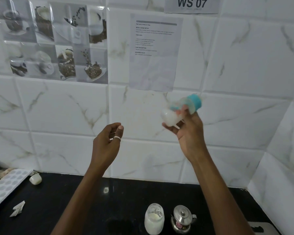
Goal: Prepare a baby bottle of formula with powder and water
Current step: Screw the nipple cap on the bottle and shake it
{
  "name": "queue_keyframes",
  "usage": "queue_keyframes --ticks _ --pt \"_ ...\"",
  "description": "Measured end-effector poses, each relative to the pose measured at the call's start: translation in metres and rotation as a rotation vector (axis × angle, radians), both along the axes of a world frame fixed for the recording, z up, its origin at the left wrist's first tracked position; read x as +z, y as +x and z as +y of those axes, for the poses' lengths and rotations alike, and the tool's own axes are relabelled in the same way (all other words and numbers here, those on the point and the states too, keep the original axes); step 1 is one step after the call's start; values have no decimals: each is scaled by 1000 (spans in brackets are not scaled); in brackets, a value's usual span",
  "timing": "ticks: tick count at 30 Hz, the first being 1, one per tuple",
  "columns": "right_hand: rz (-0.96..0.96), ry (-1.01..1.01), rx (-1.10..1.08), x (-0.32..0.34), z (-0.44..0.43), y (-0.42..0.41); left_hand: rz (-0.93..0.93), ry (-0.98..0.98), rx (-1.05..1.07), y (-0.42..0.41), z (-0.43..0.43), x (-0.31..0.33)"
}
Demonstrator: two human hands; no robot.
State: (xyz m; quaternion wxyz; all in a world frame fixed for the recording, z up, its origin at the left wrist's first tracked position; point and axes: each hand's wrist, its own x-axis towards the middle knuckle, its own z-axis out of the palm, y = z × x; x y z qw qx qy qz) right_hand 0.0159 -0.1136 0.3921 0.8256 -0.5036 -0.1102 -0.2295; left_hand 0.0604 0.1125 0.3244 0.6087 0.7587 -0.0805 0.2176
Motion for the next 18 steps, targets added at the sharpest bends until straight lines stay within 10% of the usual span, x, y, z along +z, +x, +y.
queue_keyframes --ticks 7,13,18 --pt "87 -398 55 -14 14 -4 -1 1 -3 -2 -1 1" --pt "-52 47 -20 7 -2 0 -2 8 4 -3 2 1" --pt "80 -450 89 -13 10 -6 -7 7 -8 -3 -4 3"
